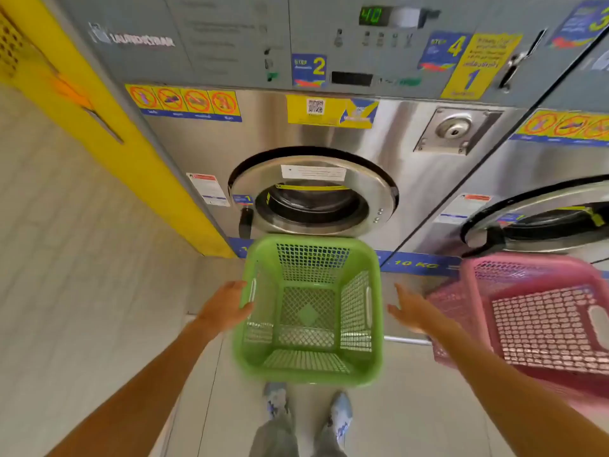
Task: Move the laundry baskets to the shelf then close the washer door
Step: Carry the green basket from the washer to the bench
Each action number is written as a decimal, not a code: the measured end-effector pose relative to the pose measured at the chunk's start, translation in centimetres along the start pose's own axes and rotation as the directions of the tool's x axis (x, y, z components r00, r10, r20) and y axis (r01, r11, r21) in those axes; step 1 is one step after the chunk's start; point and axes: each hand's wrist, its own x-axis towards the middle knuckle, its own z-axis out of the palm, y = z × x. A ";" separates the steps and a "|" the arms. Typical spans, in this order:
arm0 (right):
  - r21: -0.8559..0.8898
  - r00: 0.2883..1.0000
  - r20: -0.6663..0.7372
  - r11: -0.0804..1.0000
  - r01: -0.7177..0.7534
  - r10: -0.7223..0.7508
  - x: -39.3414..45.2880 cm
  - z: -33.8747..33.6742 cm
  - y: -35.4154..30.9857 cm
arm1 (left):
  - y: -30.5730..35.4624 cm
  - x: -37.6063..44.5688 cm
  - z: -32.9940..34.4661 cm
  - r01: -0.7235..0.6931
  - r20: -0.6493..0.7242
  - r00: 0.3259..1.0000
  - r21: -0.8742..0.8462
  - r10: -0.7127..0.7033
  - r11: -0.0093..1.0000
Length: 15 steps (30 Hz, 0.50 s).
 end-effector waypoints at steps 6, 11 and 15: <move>0.162 0.992 -0.063 0.982 -0.097 0.109 6.2 7.4 0.1 | -3.8 4.8 3.6 0.107 0.006 0.994 -0.087 -0.107 0.990; 0.241 0.974 -0.189 0.968 -0.077 0.125 8.7 11.1 -0.1 | -5.7 8.3 7.7 0.129 -0.066 0.987 -0.199 -0.144 0.971; 0.337 0.949 -0.261 0.938 -0.083 0.178 9.0 12.9 -0.2 | -6.2 9.4 9.9 0.111 -0.120 0.980 -0.327 -0.158 0.938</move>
